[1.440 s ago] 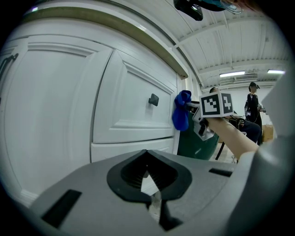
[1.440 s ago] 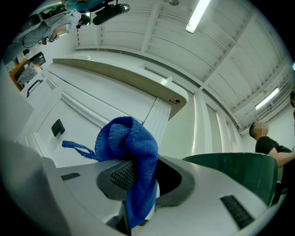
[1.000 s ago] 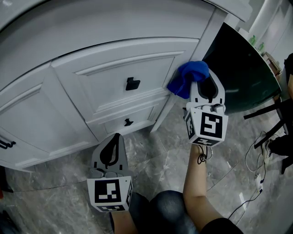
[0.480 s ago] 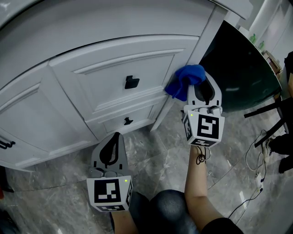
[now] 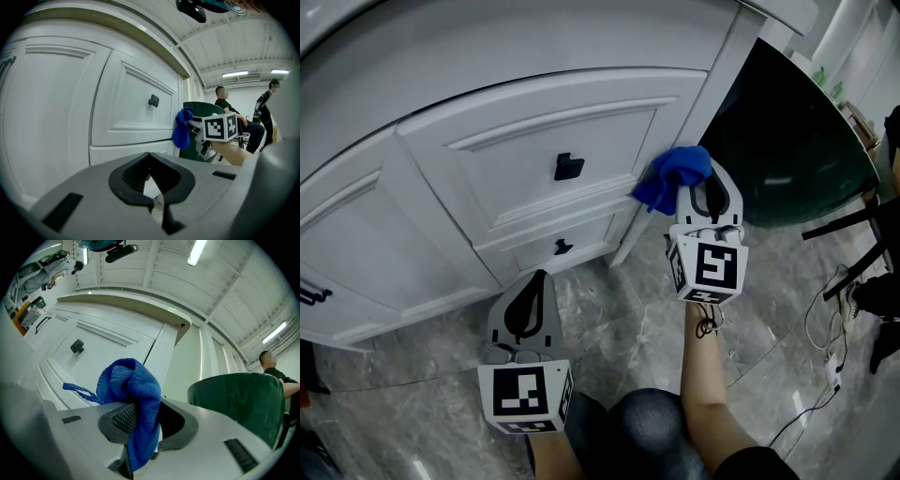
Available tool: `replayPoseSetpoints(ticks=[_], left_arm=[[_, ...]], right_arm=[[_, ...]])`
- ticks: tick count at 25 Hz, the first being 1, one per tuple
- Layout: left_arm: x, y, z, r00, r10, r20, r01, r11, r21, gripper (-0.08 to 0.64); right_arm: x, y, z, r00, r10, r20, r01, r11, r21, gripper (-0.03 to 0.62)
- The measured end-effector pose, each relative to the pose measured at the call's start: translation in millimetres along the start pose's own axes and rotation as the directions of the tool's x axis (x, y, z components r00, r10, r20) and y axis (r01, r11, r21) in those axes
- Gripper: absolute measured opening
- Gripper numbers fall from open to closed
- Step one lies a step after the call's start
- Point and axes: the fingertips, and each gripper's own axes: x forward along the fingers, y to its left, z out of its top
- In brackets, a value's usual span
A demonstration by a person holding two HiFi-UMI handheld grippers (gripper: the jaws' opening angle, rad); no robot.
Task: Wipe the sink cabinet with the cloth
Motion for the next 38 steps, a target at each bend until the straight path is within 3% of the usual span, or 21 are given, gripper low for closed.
replayPoseSetpoints(ticks=[38], left_arm=[[6,-6,-3,1.0,-0.009,-0.013,0.009,1.0,0.011,0.0]], right_arm=[[-11,17,-53,0.997,0.023,-0.071,-0.023,1.0,0.002,0.114]])
